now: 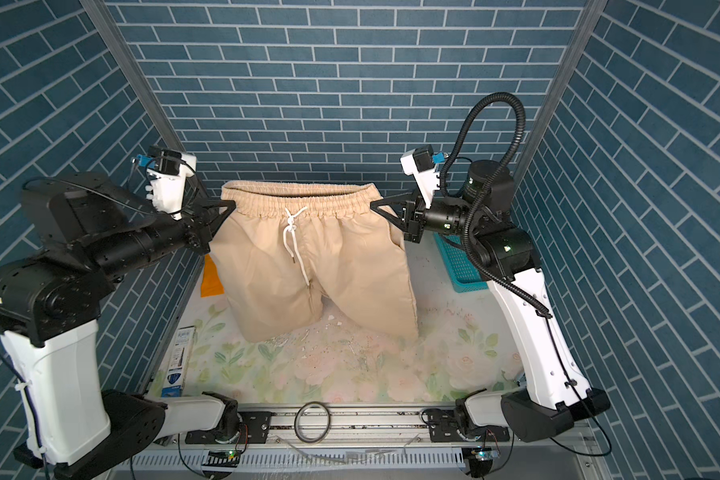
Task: Fold and stack the shorts
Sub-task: 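Lift the beige shorts by the waistband with both grippers, letting them hang, then lower the shorts flat onto the table with both grippers, waistband farthest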
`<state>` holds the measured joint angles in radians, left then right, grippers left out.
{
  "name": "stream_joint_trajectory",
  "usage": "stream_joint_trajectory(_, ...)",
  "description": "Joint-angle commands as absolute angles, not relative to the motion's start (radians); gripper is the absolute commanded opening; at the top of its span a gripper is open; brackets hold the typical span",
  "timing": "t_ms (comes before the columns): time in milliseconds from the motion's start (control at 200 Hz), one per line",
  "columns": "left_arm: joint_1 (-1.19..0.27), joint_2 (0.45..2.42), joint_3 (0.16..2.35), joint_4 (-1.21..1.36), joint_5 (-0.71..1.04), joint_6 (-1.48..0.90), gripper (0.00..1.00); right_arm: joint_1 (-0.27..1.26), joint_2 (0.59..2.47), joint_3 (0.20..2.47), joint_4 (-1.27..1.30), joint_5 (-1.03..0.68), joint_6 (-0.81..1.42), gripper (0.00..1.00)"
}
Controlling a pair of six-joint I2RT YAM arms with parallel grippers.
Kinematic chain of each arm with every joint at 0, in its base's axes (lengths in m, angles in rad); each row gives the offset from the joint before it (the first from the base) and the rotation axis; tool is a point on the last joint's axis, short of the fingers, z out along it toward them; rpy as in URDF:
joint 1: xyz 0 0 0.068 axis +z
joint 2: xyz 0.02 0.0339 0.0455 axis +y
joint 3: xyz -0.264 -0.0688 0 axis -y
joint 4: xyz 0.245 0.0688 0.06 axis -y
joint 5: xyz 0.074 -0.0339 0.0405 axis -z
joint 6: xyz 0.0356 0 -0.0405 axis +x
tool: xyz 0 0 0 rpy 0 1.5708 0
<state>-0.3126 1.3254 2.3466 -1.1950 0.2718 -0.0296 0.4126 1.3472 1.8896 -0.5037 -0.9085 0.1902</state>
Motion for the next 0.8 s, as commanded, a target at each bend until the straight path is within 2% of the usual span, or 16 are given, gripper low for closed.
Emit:
stream_joint_trajectory(0,-0.308,1.383,2.381,-1.297,0.175,-0.017,0.0,0.39,1.393,1.951,-0.604,-0.785,0.163,0.0)
stream_joint_trajectory(60,-0.307,1.428,2.355,-1.286,0.13,-0.015,0.0,0.363,1.453,1.964,-0.607,-0.765,0.163,0.0)
stream_joint_trajectory(340,-0.243,1.793,2.272,-1.159,0.125,-0.025,0.0,0.228,1.835,1.983,-0.421,-0.946,0.276,0.0)
stream_joint_trajectory(600,-0.23,2.149,2.286,-0.961,-0.001,0.001,0.0,0.225,2.201,2.085,-0.368,-0.85,0.174,0.0)
stream_joint_trajectory(790,-0.208,2.319,2.309,-0.868,-0.075,-0.009,0.0,0.23,2.413,2.183,-0.242,-0.773,0.183,0.0)
